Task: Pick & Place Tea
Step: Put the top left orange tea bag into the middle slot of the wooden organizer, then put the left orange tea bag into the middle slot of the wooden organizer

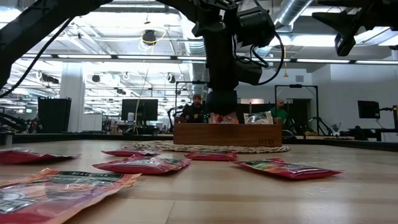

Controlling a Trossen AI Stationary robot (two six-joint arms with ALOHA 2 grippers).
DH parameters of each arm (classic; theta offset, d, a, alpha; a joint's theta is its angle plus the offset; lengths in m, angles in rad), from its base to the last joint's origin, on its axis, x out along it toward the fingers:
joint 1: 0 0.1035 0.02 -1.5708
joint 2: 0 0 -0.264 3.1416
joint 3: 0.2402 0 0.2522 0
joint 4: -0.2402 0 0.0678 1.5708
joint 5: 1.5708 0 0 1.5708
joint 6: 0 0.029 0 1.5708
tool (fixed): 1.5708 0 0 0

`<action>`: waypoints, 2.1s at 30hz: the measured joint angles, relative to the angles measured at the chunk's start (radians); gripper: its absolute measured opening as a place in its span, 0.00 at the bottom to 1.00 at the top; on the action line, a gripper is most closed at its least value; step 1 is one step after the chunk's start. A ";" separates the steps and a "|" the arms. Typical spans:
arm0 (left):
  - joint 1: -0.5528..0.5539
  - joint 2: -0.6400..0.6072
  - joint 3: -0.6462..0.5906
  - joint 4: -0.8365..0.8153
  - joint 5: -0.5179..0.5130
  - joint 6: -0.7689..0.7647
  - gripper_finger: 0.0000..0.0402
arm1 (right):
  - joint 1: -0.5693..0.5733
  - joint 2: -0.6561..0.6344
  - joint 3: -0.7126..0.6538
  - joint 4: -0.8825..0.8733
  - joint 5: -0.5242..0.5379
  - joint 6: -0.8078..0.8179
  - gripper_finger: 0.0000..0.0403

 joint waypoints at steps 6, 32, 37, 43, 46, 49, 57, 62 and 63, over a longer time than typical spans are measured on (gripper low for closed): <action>0.000 0.000 0.000 0.002 -0.025 0.057 0.13 | 0.000 0.000 0.000 -0.001 0.000 0.000 0.27; -0.007 -0.053 0.000 -0.066 -0.236 0.073 0.21 | 0.000 0.000 0.000 -0.001 0.001 -0.008 0.27; 0.005 -0.153 0.000 -0.236 0.001 -0.167 0.21 | 0.000 0.000 0.000 0.001 0.000 -0.008 0.27; 0.023 -0.297 0.002 -0.420 0.251 -0.428 0.21 | -0.001 0.002 0.000 0.005 0.003 0.002 0.27; 0.023 -0.355 0.001 -0.494 0.382 -0.536 0.21 | 0.000 0.002 0.000 0.009 0.006 0.022 0.27; 0.021 -0.413 0.001 -0.528 0.484 -0.599 0.21 | 0.000 0.017 0.000 0.009 0.007 0.026 0.27; -0.017 -0.544 0.000 -0.594 0.540 -0.629 0.21 | 0.000 0.162 0.083 0.000 0.002 0.022 0.27; -0.045 -0.653 -0.044 -0.590 0.537 -0.688 0.21 | 0.000 0.229 0.154 -0.050 0.002 0.018 0.27; -0.051 -0.692 -0.088 -0.584 0.538 -0.711 0.21 | 0.000 0.237 0.165 -0.061 0.002 0.018 0.27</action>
